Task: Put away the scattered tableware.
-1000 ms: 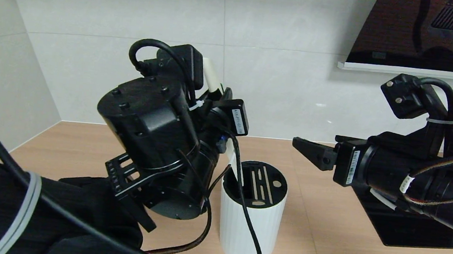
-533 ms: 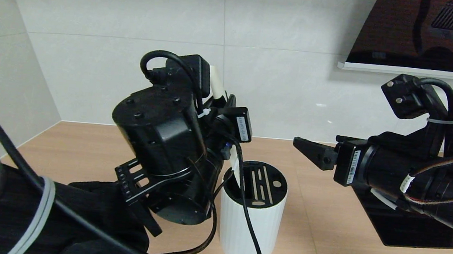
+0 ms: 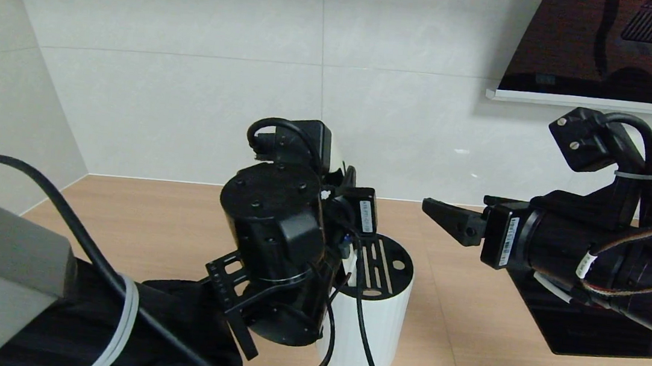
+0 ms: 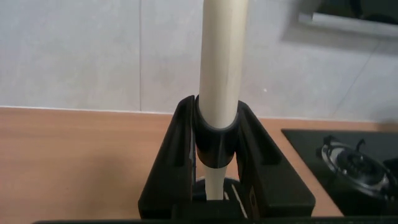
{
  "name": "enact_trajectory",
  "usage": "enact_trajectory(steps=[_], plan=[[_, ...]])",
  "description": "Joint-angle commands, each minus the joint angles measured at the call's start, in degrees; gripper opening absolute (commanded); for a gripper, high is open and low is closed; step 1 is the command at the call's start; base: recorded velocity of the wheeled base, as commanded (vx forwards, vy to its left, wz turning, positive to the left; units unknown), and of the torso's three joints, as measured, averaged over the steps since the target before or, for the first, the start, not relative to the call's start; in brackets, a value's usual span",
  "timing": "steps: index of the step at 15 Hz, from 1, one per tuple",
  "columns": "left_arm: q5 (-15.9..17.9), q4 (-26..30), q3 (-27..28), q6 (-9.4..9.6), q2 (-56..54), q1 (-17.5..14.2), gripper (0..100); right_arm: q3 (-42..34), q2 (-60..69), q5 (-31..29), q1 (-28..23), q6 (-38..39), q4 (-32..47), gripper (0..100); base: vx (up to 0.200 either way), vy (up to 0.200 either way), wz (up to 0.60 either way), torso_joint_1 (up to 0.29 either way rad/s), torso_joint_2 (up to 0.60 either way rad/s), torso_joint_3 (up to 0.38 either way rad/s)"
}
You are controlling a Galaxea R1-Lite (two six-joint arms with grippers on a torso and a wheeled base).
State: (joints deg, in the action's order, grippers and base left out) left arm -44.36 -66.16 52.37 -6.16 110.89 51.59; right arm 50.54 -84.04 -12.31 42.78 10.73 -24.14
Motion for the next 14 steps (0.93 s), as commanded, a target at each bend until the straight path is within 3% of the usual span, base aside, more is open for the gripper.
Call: enact_trajectory(steps=[1, 11, 14], plan=[[0.0, -0.1, 0.0, -0.08, 1.6, 0.0, 0, 0.0, -0.1, 0.0, 0.0, 0.0, 0.0, 100, 0.000, 0.000, 0.00, 0.000, 0.00, 0.000], [-0.2, -1.1, -0.3, -1.49, 5.9, 0.2, 0, -0.3, -0.1, 0.0, 0.0, 0.0, 0.1, 100, 0.000, 0.000, 0.00, 0.000, 0.00, 0.000], [-0.3, -4.8, -1.0, -1.14, 9.8, 0.4, 0, -0.4, -0.2, 0.0, 0.0, 0.0, 0.1, 100, 0.000, 0.000, 0.00, 0.000, 0.00, 0.000]])
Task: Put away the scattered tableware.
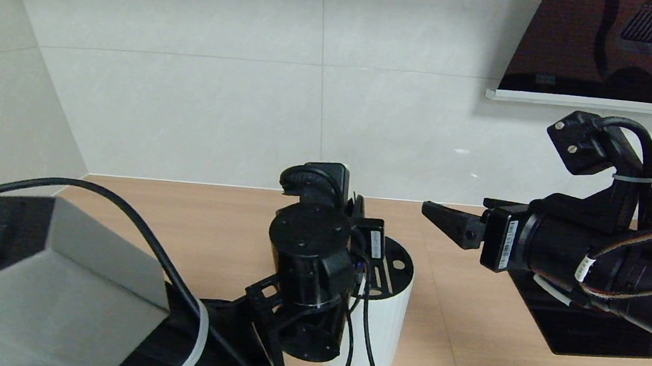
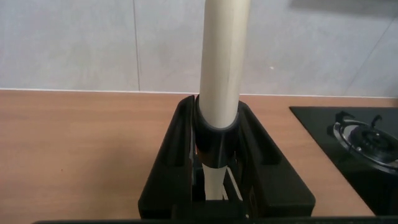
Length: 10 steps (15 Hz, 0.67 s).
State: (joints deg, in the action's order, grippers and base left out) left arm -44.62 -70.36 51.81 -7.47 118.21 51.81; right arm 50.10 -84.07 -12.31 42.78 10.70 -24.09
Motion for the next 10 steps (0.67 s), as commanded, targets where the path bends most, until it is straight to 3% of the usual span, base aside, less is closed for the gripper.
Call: enact_trajectory(steps=[1, 10], plan=[[0.1, -1.3, -0.8, 0.27, 3.2, 0.5, 0, 0.0, 0.0, 0.0, 0.0, 0.0, -0.1, 100, 0.000, 0.000, 0.00, 0.000, 0.00, 0.000], [0.2, -1.7, -2.0, 0.18, 6.4, 1.2, 0, -0.1, -0.2, 0.0, 0.0, 0.0, -0.1, 100, 0.000, 0.000, 0.00, 0.000, 0.00, 0.000]])
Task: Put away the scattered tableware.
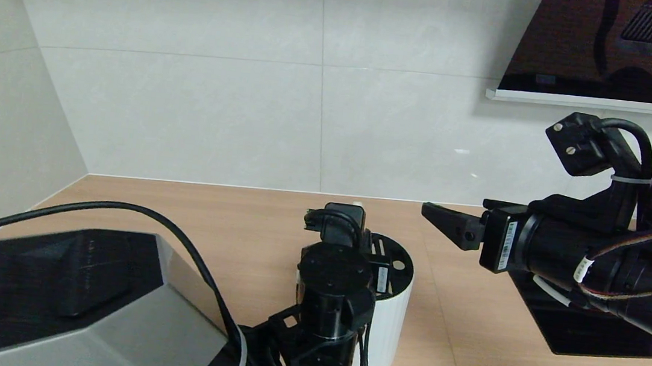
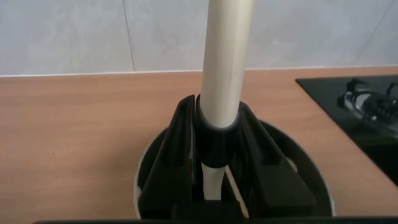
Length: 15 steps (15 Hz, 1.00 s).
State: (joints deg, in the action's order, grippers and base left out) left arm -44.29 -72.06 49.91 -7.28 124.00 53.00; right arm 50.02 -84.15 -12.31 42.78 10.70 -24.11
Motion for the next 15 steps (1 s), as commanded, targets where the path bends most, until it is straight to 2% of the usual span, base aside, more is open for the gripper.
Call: enact_trajectory(steps=[1, 6, 7, 15], plan=[[0.0, 0.0, -0.1, -0.02, 0.9, 0.0, 0, 0.0, -0.1, 0.0, 0.0, 0.0, 0.0, 100, 0.000, 0.000, 0.00, 0.000, 0.00, 0.000], [0.0, 0.0, 0.0, -0.02, 1.2, 0.0, 0, 0.0, 0.0, 0.0, 0.0, 0.0, -0.1, 100, 0.000, 0.000, 0.00, 0.000, 0.00, 0.000], [0.0, 0.0, 0.0, -0.02, 1.2, 0.0, 100, 0.0, 0.0, 0.0, 0.0, 0.0, -0.1, 100, 0.000, 0.000, 0.00, 0.000, 0.00, 0.000], [0.0, 0.2, -1.3, 0.16, -2.7, 0.0, 100, 0.0, 0.1, 0.0, 0.0, 0.0, -0.1, 100, 0.000, 0.000, 0.00, 0.000, 0.00, 0.000]])
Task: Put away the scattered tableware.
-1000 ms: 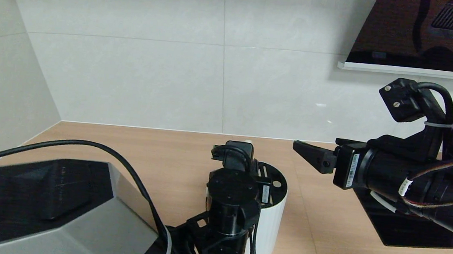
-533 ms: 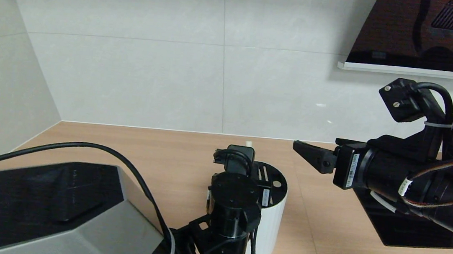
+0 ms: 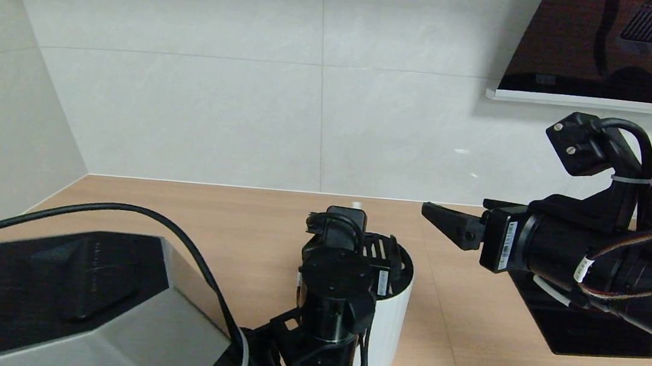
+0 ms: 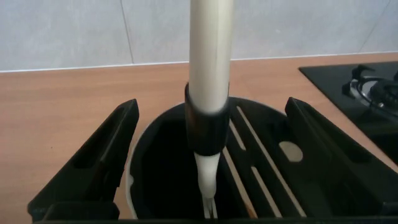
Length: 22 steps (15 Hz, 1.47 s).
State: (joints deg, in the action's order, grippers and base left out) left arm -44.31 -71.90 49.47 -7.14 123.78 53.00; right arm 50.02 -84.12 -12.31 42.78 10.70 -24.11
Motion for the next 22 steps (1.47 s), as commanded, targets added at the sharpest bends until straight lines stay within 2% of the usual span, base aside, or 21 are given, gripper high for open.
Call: enact_trajectory(steps=[1, 2, 4, 7, 10, 13, 14, 16, 17, 19, 20, 21, 22], plan=[[0.1, 0.3, -2.0, 0.38, -5.0, 0.0, 100, 0.0, 0.2, -0.1, 0.0, 0.0, 0.0, 100, 0.000, 0.000, 0.00, 0.000, 0.00, 0.000], [0.7, 0.5, -3.5, 1.08, -7.7, 0.0, 100, 0.0, 0.3, -0.1, 0.0, 0.0, -0.1, 100, 0.000, 0.000, 0.00, 0.000, 0.00, 0.000], [1.8, 1.9, -8.2, 3.80, -13.0, 0.0, 100, 0.0, 0.4, -0.1, 0.0, 0.0, -0.1, 100, 0.000, 0.000, 0.00, 0.000, 0.00, 0.000], [3.0, 4.0, -9.6, 3.89, -19.1, 0.0, 100, -0.2, 1.0, -0.2, 0.0, 0.0, -0.1, 100, 0.000, 0.000, 0.00, 0.000, 0.00, 0.000], [4.1, 13.9, -13.7, 3.89, -30.7, -1.0, 100, -2.7, 3.0, 0.0, -2.4, -0.2, -0.4, 100, 0.000, 0.000, 0.00, 0.000, 0.00, 0.000], [6.3, 18.3, -16.5, 3.01, -39.8, -3.4, 100, -7.4, 7.1, -0.6, -3.4, -3.8, -0.4, 100, 0.000, 0.000, 0.00, 0.000, 0.00, 0.000], [6.9, 20.2, -18.9, 1.43, -44.0, -7.9, 100, -10.8, 12.0, -0.5, -3.6, -6.7, -0.8, 100, 0.000, 0.000, 0.00, 0.000, 0.00, 0.000], [7.6, 22.0, -22.0, 1.52, -51.4, -12.8, 100, -14.7, 19.2, -0.6, -7.0, -6.7, -0.6, 100, 0.000, 0.000, 0.00, 0.000, 0.00, 0.000], [7.6, 23.3, -22.8, 1.61, -54.3, -13.5, 100, -16.9, 22.2, -0.4, -8.6, -6.7, -0.6, 100, 0.000, 0.000, 0.00, 0.000, 0.00, 0.000], [7.0, 31.4, -25.5, 1.78, -66.7, -14.1, 100, -22.6, 33.5, 0.2, -13.7, -6.8, -0.1, 100, 0.000, 0.000, 0.00, 0.000, 0.00, 0.000], [7.0, 36.3, -26.0, 1.78, -72.0, -15.9, 100, -24.8, 38.0, 0.1, -15.4, -6.8, -0.1, 100, 0.000, 0.000, 0.00, 0.000, 0.00, 0.000], [7.2, 41.8, -26.1, 1.78, -77.4, -19.8, 100, -26.7, 43.2, 0.1, -17.3, -6.9, 0.2, 100, 0.000, 0.000, 0.00, 0.000, 0.00, 0.000], [7.3, 44.7, -26.0, 1.78, -80.5, -21.4, 100, -27.5, 45.9, 0.1, -18.9, -7.2, 0.7, 100, 0.000, 0.000, 0.00, 0.000, 0.00, 0.000]])
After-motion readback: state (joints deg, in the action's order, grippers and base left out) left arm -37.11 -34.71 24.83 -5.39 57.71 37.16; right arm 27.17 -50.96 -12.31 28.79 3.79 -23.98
